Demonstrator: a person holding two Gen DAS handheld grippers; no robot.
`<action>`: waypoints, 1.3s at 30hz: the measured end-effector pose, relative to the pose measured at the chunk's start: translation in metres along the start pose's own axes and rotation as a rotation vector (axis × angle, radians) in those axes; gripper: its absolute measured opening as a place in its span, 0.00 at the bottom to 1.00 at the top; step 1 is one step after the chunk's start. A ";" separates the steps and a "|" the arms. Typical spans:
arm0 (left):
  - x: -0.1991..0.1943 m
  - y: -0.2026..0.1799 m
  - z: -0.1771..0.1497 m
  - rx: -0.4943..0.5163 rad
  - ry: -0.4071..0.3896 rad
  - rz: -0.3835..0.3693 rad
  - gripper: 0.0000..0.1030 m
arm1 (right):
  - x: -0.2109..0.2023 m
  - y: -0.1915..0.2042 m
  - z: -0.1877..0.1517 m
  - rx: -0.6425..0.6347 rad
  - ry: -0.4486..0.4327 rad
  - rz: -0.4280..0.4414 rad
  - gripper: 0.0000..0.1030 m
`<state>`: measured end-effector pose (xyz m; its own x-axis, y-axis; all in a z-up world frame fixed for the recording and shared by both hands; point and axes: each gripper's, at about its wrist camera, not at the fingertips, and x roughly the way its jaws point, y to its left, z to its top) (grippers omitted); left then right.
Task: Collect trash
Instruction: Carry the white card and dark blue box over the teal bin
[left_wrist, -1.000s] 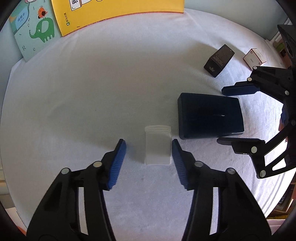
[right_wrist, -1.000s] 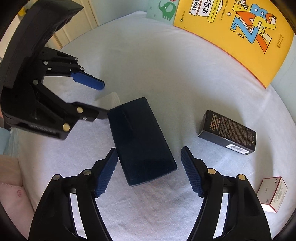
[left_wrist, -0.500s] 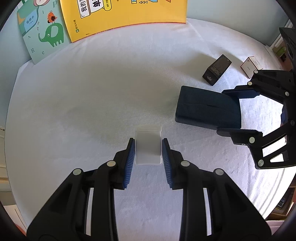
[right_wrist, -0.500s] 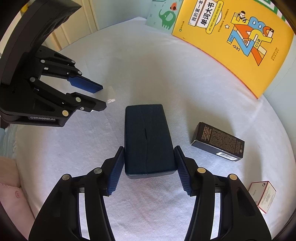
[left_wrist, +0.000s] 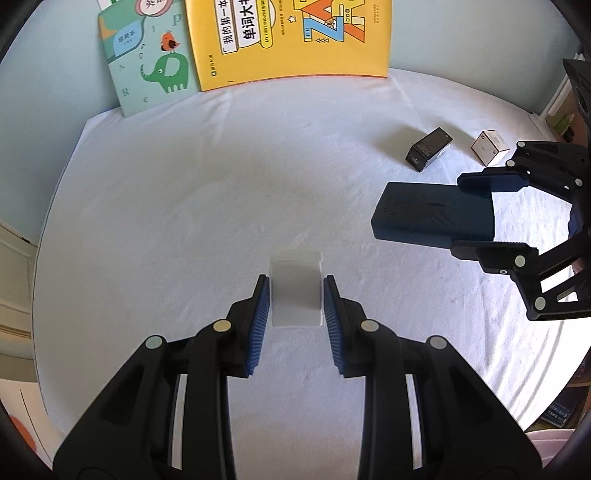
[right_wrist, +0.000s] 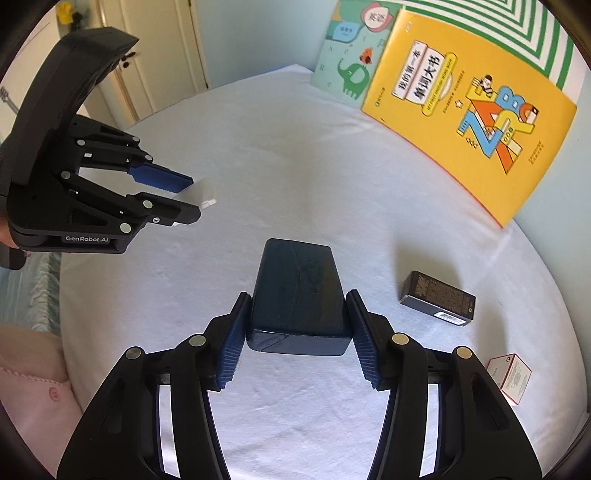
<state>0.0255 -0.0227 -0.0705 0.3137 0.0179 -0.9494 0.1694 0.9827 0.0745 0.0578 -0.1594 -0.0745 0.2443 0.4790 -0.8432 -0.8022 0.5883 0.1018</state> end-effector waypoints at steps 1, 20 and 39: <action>-0.005 0.004 -0.005 -0.013 -0.004 0.010 0.26 | -0.003 0.004 0.002 -0.011 -0.003 0.008 0.52; -0.086 0.115 -0.125 -0.286 -0.014 0.154 0.27 | -0.004 0.173 0.090 -0.315 -0.079 0.186 0.52; -0.155 0.245 -0.315 -0.671 0.060 0.336 0.26 | 0.044 0.419 0.158 -0.721 -0.053 0.507 0.52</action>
<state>-0.2761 0.2730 -0.0016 0.1929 0.3278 -0.9249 -0.5383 0.8234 0.1795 -0.1814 0.2115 0.0146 -0.2234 0.6109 -0.7596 -0.9649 -0.2489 0.0836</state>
